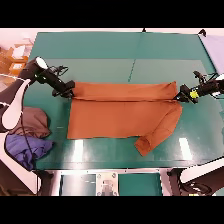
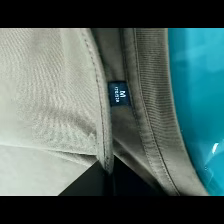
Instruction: Fold the shirts.
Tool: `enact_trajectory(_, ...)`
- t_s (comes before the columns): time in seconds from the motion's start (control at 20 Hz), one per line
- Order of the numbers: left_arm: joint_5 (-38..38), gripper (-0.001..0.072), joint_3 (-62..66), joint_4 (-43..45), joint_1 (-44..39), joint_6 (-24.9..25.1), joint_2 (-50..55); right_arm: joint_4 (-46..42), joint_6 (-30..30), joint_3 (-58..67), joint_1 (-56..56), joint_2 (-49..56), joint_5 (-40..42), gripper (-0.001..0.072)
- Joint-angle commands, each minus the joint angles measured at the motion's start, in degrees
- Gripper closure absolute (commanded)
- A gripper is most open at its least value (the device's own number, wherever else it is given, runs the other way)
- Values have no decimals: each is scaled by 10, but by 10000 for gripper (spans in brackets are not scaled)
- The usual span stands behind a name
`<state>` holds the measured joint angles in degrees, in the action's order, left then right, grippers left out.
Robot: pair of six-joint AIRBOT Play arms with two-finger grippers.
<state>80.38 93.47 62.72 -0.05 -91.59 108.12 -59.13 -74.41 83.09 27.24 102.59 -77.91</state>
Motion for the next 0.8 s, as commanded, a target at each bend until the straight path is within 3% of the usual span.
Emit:
enact_trajectory(0.0,42,679,2,-2,0,-15,-2,-1,-6,0,1,0,0,693)
enact_trajectory(0.4,61,680,2,3,-17,-21,-8,-5,-7,9,1,0,-50,693)
enact_trajectory(0.6,42,679,-1,50,-42,-29,-6,-38,-17,11,1,0,-45,691)
enact_trajectory(0.65,45,679,-1,52,-42,-31,-5,-43,-21,10,1,0,-41,593)
enact_trajectory(0.7,56,496,0,56,-39,-31,-6,-50,-32,11,3,0,-44,400)
enact_trajectory(0.75,85,192,2,59,-35,-36,-7,-55,-45,15,7,-3,-54,384)
